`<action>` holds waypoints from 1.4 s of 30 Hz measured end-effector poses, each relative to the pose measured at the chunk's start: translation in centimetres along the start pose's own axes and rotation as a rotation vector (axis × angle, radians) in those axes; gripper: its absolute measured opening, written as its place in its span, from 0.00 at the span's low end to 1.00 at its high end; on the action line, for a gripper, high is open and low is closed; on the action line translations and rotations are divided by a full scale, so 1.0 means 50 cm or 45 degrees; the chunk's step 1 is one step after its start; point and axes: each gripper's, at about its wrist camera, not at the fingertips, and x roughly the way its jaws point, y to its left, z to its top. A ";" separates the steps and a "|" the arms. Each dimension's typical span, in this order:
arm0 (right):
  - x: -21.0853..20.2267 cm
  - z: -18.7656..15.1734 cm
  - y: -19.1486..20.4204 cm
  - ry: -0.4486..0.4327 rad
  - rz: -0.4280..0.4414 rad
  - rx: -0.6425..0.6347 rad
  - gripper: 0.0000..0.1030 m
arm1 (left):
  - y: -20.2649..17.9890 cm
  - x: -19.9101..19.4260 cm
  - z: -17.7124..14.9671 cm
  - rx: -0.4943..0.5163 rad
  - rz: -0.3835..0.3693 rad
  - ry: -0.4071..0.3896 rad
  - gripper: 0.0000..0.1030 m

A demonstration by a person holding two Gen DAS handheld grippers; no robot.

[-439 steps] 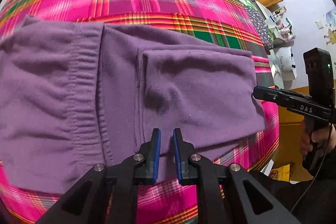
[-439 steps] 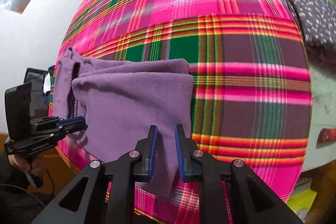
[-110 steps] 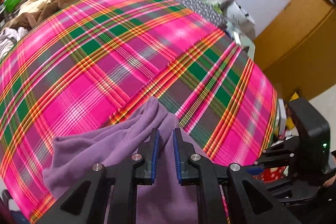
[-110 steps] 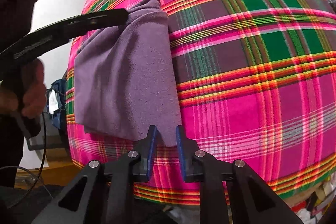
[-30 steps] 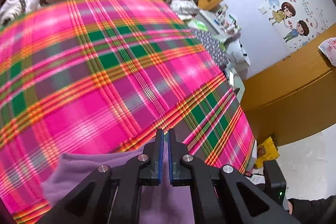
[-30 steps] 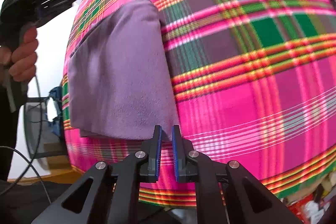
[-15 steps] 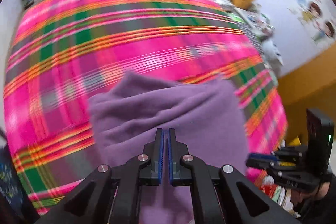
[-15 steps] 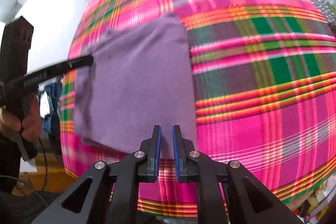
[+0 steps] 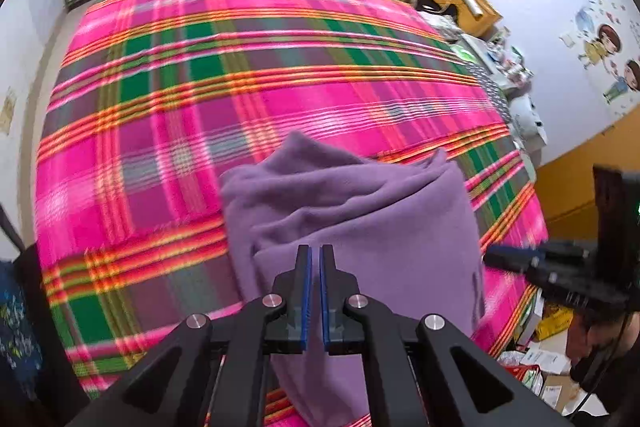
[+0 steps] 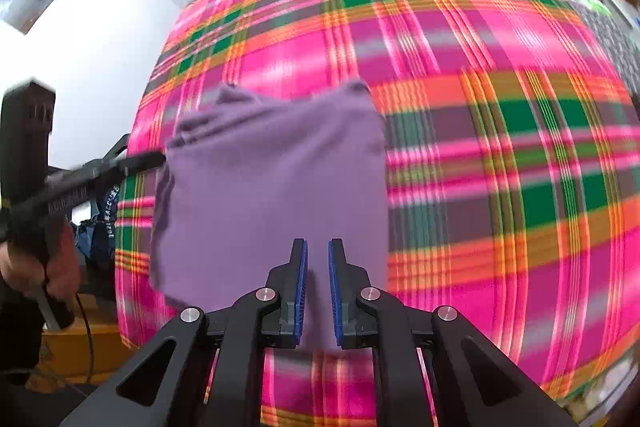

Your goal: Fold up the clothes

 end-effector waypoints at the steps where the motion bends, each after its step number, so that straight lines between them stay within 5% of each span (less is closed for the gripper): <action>1: 0.006 0.018 0.003 -0.002 -0.002 -0.017 0.12 | 0.006 -0.001 -0.005 -0.015 0.010 0.001 0.02; 8: 0.081 0.119 0.020 0.026 -0.017 -0.081 0.12 | 0.009 -0.014 -0.065 -0.069 0.027 0.009 0.02; 16: 0.091 0.135 0.023 0.064 -0.020 -0.141 0.10 | 0.006 -0.024 -0.106 -0.137 0.016 0.022 0.02; 23: 0.045 0.064 0.021 0.052 0.012 -0.105 0.13 | -0.009 -0.005 -0.020 -0.062 0.053 -0.043 0.02; 27: 0.034 -0.002 0.012 0.078 0.031 -0.067 0.13 | 0.029 0.050 0.005 -0.069 0.069 0.029 0.02; 35: 0.004 -0.063 -0.016 0.071 0.036 -0.013 0.13 | 0.032 0.020 -0.014 -0.029 0.048 0.025 0.02; 42: 0.026 -0.106 -0.011 0.156 0.023 -0.026 0.13 | -0.010 -0.005 -0.110 0.045 -0.039 0.080 0.02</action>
